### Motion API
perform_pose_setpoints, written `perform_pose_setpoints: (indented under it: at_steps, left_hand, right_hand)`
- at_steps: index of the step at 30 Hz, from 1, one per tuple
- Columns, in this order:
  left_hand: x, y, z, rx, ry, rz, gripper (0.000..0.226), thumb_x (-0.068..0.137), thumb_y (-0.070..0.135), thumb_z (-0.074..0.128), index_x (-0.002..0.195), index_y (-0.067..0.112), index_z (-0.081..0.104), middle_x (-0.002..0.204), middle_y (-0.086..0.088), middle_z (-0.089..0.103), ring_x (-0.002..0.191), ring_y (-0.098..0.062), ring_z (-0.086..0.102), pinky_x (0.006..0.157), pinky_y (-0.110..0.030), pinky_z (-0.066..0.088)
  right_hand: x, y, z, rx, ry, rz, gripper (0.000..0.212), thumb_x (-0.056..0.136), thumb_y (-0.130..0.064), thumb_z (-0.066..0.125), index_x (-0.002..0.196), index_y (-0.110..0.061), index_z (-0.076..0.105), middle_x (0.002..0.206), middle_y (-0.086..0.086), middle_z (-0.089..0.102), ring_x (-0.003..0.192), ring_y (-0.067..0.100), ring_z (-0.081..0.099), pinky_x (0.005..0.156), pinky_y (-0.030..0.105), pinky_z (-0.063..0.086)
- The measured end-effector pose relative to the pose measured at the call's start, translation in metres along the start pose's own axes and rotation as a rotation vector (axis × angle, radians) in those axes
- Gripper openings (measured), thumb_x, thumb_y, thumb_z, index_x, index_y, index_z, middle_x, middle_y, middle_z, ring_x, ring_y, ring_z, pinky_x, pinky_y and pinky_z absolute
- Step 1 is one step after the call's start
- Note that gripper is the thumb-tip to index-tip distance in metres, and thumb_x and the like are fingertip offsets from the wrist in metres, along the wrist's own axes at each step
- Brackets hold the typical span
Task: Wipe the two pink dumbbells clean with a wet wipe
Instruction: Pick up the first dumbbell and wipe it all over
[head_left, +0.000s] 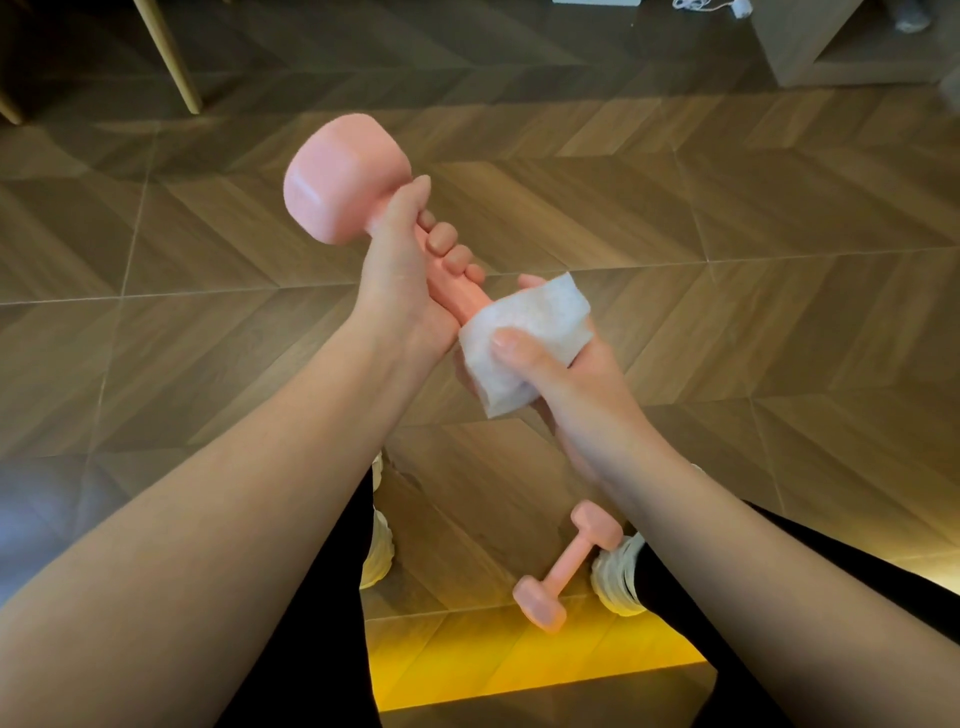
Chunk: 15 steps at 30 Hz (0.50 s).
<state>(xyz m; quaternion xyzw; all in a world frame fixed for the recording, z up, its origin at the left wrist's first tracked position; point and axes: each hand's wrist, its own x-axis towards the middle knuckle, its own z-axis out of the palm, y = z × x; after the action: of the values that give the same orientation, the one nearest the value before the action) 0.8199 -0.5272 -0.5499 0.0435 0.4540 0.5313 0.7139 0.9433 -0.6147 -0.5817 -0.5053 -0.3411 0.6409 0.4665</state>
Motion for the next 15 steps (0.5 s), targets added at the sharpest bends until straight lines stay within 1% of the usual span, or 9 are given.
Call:
perform_pose_setpoints:
  at_steps: [2,4,5,7,9,11,13,15]
  left_hand:
    - [0.0,0.001,0.0,-0.019,-0.004,0.019,0.038,0.094,0.031,0.061,0.064,0.022,0.039,0.048,0.008,0.031,0.039,-0.01,0.03,0.042,-0.021,0.034]
    - [-0.001,0.002,0.001,-0.03,-0.009,0.023,0.039,0.094,0.031,0.059,0.061,0.022,0.039,0.048,0.008,0.03,0.039,-0.01,0.028,0.043,-0.021,0.032]
    - [-0.001,0.002,0.001,-0.032,-0.01,0.024,0.04,0.093,0.031,0.059,0.06,0.022,0.039,0.048,0.008,0.029,0.039,-0.011,0.027,0.043,-0.021,0.032]
    - [-0.001,0.002,0.001,-0.037,-0.015,0.028,0.041,0.093,0.03,0.059,0.058,0.022,0.039,0.047,0.008,0.029,0.039,-0.011,0.027,0.042,-0.022,0.032]
    - [-0.002,0.001,0.001,-0.032,-0.025,0.034,0.041,0.093,0.03,0.058,0.057,0.022,0.039,0.048,0.008,0.029,0.039,-0.011,0.027,0.042,-0.022,0.032]
    - [-0.002,0.0,0.001,-0.017,-0.033,0.033,0.041,0.094,0.029,0.057,0.058,0.022,0.038,0.048,0.008,0.028,0.039,-0.011,0.027,0.042,-0.022,0.032]
    - [-0.001,-0.001,0.001,-0.005,-0.039,0.03,0.041,0.094,0.029,0.057,0.058,0.022,0.038,0.048,0.007,0.028,0.039,-0.011,0.026,0.042,-0.022,0.031]
    - [-0.001,-0.002,0.001,0.003,-0.041,0.029,0.042,0.094,0.029,0.057,0.057,0.022,0.038,0.047,0.007,0.028,0.039,-0.012,0.026,0.042,-0.022,0.031]
  right_hand:
    - [0.002,-0.002,0.001,0.097,0.02,0.03,0.05,0.077,-0.025,0.077,0.122,-0.024,0.056,0.106,-0.004,0.072,0.105,0.015,0.068,0.089,0.032,0.056]
    - [0.004,-0.005,0.001,0.21,0.022,0.107,0.055,0.08,-0.03,0.073,0.129,-0.011,0.055,0.112,0.003,0.071,0.109,0.021,0.065,0.095,0.04,0.053]
    - [0.004,-0.007,0.001,0.234,0.007,0.155,0.058,0.082,-0.032,0.071,0.132,-0.008,0.053,0.117,0.008,0.068,0.11,0.023,0.063,0.097,0.045,0.051]
    - [0.004,-0.011,0.001,0.256,-0.049,0.226,0.058,0.086,-0.035,0.064,0.135,-0.008,0.049,0.12,0.014,0.064,0.11,0.029,0.061,0.095,0.053,0.051]
    - [0.004,-0.011,0.0,0.277,-0.097,0.241,0.055,0.089,-0.033,0.063,0.135,-0.007,0.048,0.117,0.016,0.063,0.107,0.033,0.062,0.087,0.052,0.057]
    - [0.003,-0.011,0.0,0.255,-0.1,0.235,0.058,0.084,-0.031,0.067,0.134,-0.007,0.048,0.113,0.014,0.065,0.101,0.029,0.065,0.083,0.051,0.059]
    - [0.003,-0.01,0.0,0.193,-0.098,0.222,0.061,0.078,-0.027,0.072,0.131,-0.008,0.05,0.112,0.014,0.066,0.097,0.025,0.067,0.086,0.054,0.057]
    - [0.003,-0.008,-0.001,0.154,-0.101,0.218,0.061,0.074,-0.022,0.076,0.129,-0.011,0.05,0.116,0.017,0.067,0.099,0.028,0.068,0.09,0.056,0.055]
